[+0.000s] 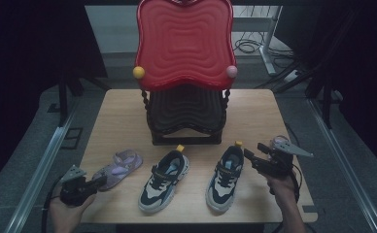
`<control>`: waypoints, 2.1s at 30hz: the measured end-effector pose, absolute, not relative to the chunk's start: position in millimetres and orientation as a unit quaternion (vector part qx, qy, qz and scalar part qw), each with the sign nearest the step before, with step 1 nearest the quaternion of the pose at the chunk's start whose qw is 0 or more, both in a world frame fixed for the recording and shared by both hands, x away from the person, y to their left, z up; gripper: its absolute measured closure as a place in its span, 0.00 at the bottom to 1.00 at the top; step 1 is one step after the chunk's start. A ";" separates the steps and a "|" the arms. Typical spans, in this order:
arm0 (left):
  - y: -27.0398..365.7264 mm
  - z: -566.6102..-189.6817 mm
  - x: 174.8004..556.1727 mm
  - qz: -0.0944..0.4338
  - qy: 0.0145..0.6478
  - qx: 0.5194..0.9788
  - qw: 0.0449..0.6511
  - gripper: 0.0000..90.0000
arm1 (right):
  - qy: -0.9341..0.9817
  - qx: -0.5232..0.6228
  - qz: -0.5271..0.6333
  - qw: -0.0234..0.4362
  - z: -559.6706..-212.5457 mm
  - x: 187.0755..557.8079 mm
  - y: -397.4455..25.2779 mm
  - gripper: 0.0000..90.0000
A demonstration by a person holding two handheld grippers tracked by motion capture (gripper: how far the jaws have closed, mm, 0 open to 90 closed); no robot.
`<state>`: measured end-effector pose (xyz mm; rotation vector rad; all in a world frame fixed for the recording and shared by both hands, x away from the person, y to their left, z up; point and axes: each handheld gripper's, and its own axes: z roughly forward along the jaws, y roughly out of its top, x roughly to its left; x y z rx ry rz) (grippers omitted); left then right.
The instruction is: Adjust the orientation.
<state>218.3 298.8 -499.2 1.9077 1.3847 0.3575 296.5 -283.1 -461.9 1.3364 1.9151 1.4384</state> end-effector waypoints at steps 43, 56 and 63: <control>306.7 -535.2 222.7 0.125 0.588 0.724 0.339 1.00 | 0.693 0.477 0.493 0.219 -465.2 299.7 -270.7 0.36; 317.3 -532.3 233.7 0.124 0.591 0.717 0.348 1.00 | 0.688 0.488 0.486 0.230 -464.1 288.8 -277.8 0.36; 323.6 -532.4 240.6 0.124 0.595 0.713 0.349 1.00 | 0.687 0.492 0.483 0.231 -465.1 284.4 -279.5 0.36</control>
